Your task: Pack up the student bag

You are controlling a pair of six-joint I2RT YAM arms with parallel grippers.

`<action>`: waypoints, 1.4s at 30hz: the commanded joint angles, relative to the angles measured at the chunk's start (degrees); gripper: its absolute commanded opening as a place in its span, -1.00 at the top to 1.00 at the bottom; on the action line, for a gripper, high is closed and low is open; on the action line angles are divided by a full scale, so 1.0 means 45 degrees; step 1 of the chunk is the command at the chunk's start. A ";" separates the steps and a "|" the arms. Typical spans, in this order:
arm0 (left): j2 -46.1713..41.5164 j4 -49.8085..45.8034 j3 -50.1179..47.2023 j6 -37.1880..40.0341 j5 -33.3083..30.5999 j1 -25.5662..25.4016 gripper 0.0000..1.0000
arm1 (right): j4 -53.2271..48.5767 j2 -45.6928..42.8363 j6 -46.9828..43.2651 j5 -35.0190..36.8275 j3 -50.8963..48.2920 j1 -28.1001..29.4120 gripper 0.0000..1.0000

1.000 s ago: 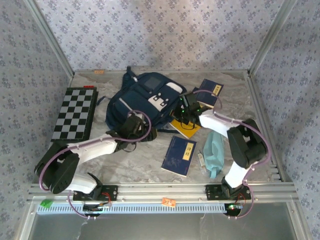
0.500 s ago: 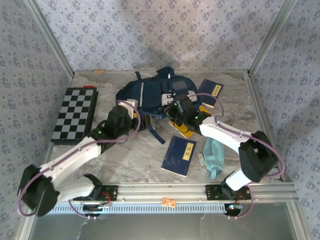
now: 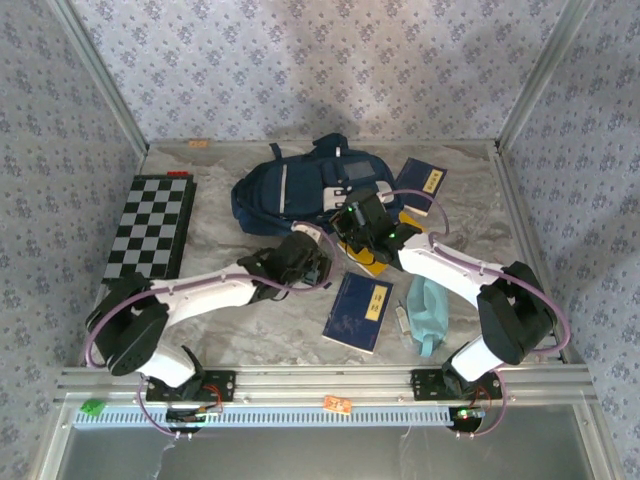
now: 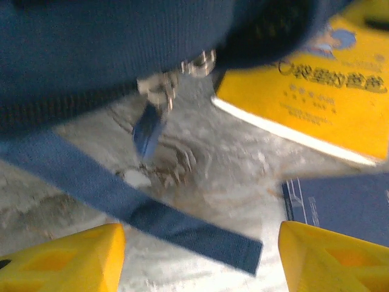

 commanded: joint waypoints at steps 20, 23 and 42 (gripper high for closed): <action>0.1221 0.1876 0.1231 0.0770 -0.0890 0.1291 1.00 | 0.0873 -0.0126 -0.0006 -0.0457 0.0131 -0.0128 1.00; 0.0485 0.1809 0.0375 0.0582 -0.0915 0.1657 1.00 | 0.0513 -0.0350 -0.0391 -0.0510 0.0140 -0.0302 1.00; -0.3466 -0.1128 -0.1846 0.1097 0.3134 0.2962 1.00 | -0.0568 0.0572 -0.4145 -0.3885 0.1894 -0.2871 1.00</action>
